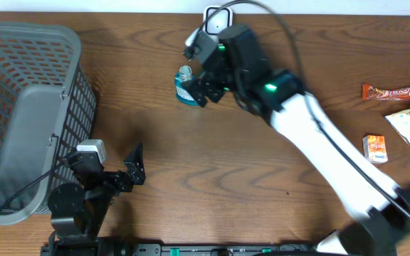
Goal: Scan the item barcode
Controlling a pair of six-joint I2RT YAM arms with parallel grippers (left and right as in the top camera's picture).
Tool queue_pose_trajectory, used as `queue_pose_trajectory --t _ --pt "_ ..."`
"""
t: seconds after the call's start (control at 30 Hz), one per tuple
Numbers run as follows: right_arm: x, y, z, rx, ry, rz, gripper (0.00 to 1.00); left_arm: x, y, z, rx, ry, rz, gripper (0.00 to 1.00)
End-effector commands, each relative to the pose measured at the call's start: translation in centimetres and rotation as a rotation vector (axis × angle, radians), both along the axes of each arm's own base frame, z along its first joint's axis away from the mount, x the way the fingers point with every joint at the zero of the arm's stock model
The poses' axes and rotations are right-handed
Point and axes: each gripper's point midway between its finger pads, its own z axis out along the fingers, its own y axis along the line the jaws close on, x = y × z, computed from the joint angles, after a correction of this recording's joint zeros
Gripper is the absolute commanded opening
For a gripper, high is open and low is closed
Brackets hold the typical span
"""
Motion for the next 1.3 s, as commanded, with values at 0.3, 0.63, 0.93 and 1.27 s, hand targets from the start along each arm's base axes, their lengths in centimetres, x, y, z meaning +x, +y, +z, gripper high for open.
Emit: queue_pose_trajectory --t 0.3,0.63,0.93,1.27 --pt "1.2 1.2 -2.7 -0.084 -0.053 0.093 0.99 0.0 -0.2 0.0 -0.005 -0.002 -0.01 0.99" --pt "5.8 3.5 -10.7 -0.112 -0.031 0.087 0.99 0.0 -0.2 0.0 -0.005 -0.002 -0.01 0.99" --pt "8.1 5.1 -13.2 -0.078 -0.078 0.088 0.99 0.0 -0.2 0.0 -0.005 -0.002 -0.01 0.99" --pt "8.5 5.4 -18.6 -0.111 -0.013 0.087 0.84 0.0 -0.2 0.0 -0.005 -0.002 -0.01 0.99"
